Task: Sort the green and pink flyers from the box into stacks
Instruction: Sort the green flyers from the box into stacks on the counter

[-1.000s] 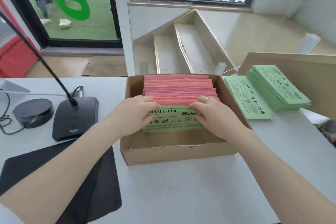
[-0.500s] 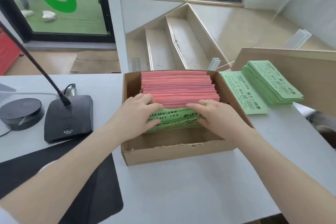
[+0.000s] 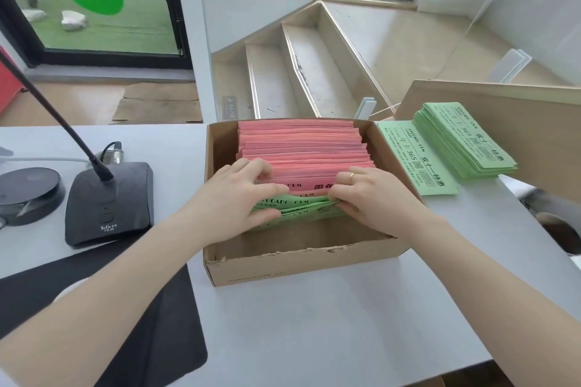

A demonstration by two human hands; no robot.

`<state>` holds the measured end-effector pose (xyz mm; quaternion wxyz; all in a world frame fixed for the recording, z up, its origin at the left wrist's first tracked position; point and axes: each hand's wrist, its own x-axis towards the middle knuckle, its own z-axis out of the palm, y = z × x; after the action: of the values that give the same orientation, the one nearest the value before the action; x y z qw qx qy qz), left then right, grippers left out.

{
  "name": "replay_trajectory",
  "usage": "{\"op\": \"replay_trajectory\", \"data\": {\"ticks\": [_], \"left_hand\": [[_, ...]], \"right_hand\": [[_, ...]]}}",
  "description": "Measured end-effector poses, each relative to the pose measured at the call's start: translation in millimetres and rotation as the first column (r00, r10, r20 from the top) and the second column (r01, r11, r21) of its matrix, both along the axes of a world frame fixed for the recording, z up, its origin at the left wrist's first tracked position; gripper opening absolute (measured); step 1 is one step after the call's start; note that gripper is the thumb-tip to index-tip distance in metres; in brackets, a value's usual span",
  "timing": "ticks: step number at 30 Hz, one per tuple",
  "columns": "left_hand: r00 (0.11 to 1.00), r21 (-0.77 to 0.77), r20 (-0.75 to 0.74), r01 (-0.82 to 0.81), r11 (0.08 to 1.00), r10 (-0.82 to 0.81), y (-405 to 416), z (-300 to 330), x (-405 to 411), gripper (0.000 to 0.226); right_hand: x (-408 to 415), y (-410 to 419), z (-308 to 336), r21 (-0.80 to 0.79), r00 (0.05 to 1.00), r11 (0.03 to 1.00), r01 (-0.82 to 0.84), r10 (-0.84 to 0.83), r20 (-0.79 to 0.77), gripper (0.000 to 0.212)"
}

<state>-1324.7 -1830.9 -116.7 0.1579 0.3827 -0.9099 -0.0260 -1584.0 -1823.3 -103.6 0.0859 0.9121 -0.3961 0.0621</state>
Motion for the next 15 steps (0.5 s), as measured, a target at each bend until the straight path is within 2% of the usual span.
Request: {"op": "replay_trajectory", "data": {"ticks": [3, 7, 12, 14, 15], "left_hand": [[0.999, -0.011, 0.004, 0.055, 0.998, -0.055, -0.8, 0.9, -1.3, 0.033], [0.997, -0.050, 0.013, 0.074, 0.996, -0.074, -0.6, -0.9, -2.6, 0.038], [0.995, -0.051, 0.061, 0.083, 0.995, -0.080, 0.6, 3.2, -6.9, 0.065], [0.984, 0.061, 0.167, 0.048, 0.997, -0.058, 5.7, 13.1, -13.0, 0.069], [0.969, 0.081, 0.245, 0.006, 0.997, -0.026, 7.1, 13.7, -15.4, 0.059]], "right_hand": [[2.6, -1.9, -2.7, 0.041, 0.989, 0.992, 0.121, -0.124, 0.079, 0.020], [2.5, -1.3, -4.1, 0.077, 0.983, 0.985, 0.157, -0.163, 0.087, 0.026], [3.7, -9.7, -8.0, 0.095, 0.986, 0.984, 0.151, -0.157, 0.049, 0.024], [6.3, -10.5, -10.9, 0.053, 0.985, 0.985, 0.164, -0.166, 0.044, 0.020], [6.7, -9.7, -11.6, 0.029, 0.983, 0.984, 0.175, -0.176, 0.057, 0.019]]}}
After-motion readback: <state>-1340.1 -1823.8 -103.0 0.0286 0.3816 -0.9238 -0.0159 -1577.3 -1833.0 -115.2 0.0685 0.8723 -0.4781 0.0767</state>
